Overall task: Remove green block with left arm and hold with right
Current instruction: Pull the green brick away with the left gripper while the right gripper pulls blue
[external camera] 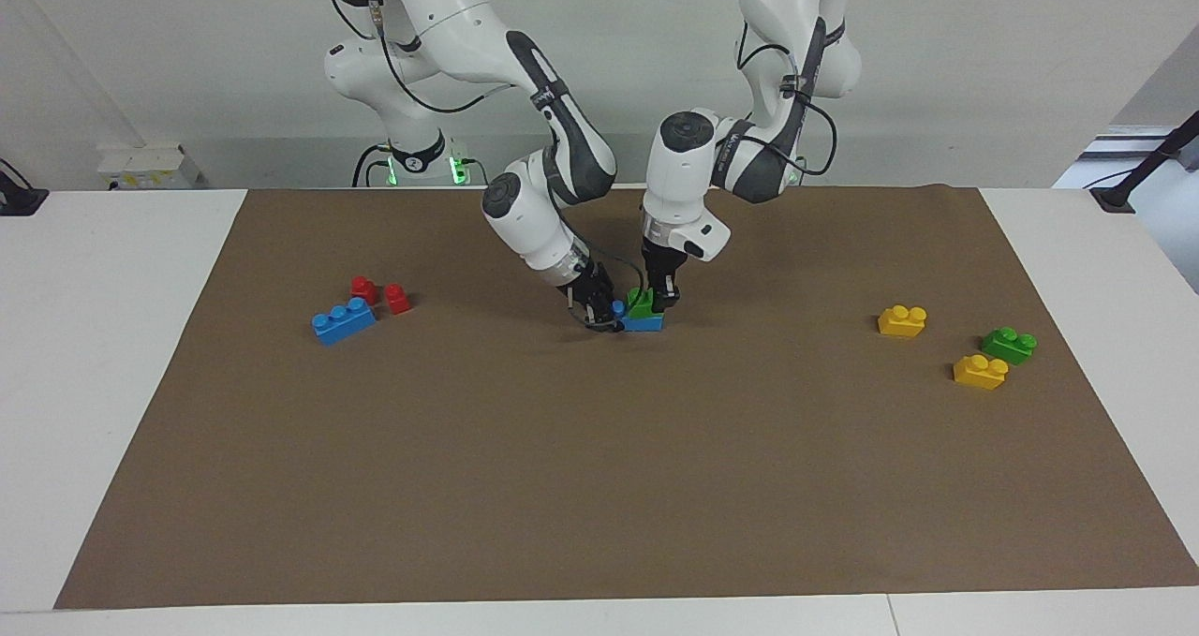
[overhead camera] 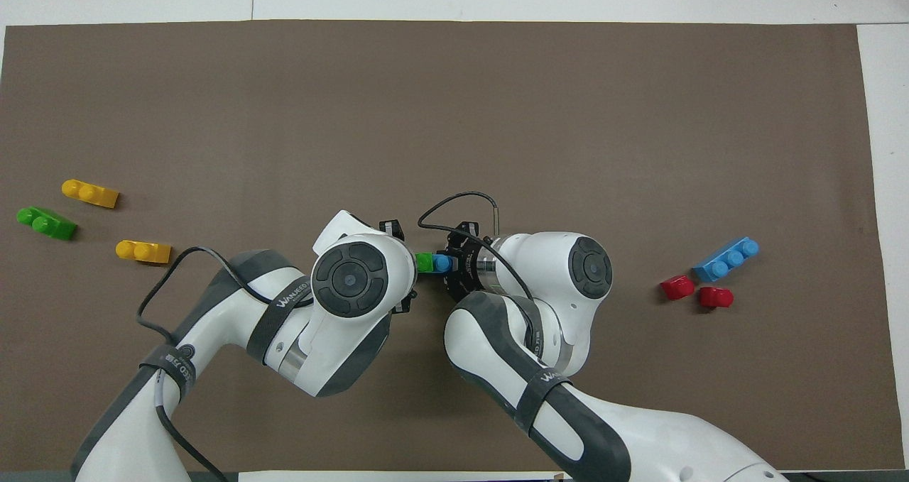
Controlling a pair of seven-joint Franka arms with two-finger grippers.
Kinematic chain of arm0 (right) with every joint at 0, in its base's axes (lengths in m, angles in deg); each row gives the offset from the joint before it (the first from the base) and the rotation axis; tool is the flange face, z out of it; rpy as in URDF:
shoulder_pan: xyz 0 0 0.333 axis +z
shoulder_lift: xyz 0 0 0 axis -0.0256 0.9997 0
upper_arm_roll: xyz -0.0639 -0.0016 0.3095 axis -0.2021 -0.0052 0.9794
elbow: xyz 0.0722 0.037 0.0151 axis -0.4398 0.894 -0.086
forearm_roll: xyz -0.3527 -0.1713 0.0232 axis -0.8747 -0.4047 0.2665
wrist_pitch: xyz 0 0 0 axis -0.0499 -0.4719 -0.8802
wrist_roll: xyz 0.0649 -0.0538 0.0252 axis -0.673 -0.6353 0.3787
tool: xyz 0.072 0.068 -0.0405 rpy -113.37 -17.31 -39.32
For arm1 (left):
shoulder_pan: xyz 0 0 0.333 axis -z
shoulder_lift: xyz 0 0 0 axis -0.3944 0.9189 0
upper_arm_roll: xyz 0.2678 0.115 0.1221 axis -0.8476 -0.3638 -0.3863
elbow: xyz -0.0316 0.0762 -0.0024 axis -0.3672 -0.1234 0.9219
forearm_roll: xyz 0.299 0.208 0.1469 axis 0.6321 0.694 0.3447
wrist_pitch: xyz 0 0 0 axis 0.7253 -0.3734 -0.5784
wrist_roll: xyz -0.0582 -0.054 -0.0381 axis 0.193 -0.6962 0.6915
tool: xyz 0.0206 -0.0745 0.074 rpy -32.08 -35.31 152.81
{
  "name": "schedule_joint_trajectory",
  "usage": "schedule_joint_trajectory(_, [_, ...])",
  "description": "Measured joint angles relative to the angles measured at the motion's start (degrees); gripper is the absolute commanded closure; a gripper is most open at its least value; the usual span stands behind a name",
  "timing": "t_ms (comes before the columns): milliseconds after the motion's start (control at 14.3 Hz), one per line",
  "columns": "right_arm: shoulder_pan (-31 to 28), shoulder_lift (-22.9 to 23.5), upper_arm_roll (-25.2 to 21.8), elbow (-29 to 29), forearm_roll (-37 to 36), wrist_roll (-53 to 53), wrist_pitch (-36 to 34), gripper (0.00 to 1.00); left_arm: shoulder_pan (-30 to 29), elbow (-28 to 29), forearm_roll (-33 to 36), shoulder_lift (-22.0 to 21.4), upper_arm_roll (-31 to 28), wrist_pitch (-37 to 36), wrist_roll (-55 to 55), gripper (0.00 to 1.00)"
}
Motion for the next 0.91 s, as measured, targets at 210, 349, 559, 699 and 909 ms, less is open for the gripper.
schedule_joint_trajectory(210, [0.0,0.0,0.0,-0.01,0.0,0.11,0.0,1.0,0.0,0.0,0.12,0.0,0.03,0.01,0.0,1.0])
schedule_joint_trajectory(349, [0.0,0.0,-0.01,-0.07,0.0,0.13,0.02,1.0,0.0,-0.03,0.15,-0.08,0.0,0.01,0.01,1.0])
schedule_joint_trajectory(559, [0.0,-0.01,-0.03,-0.53,0.0,0.13,0.12,1.0,-0.07,-0.16,0.21,-1.48,-0.18,-0.7,0.33,1.0])
schedule_joint_trajectory(699, [0.03,0.0,-0.01,-0.63,0.0,0.13,0.11,1.0,-0.6,-0.46,0.25,-4.26,-0.41,-2.69,0.67,1.0])
schedule_joint_trajectory(909, [-0.88,-0.27,-0.13,-1.07,0.0,0.13,-1.52,1.0,-2.89,-1.56,0.25,-9.12,-0.93,-7.96,3.21,1.0])
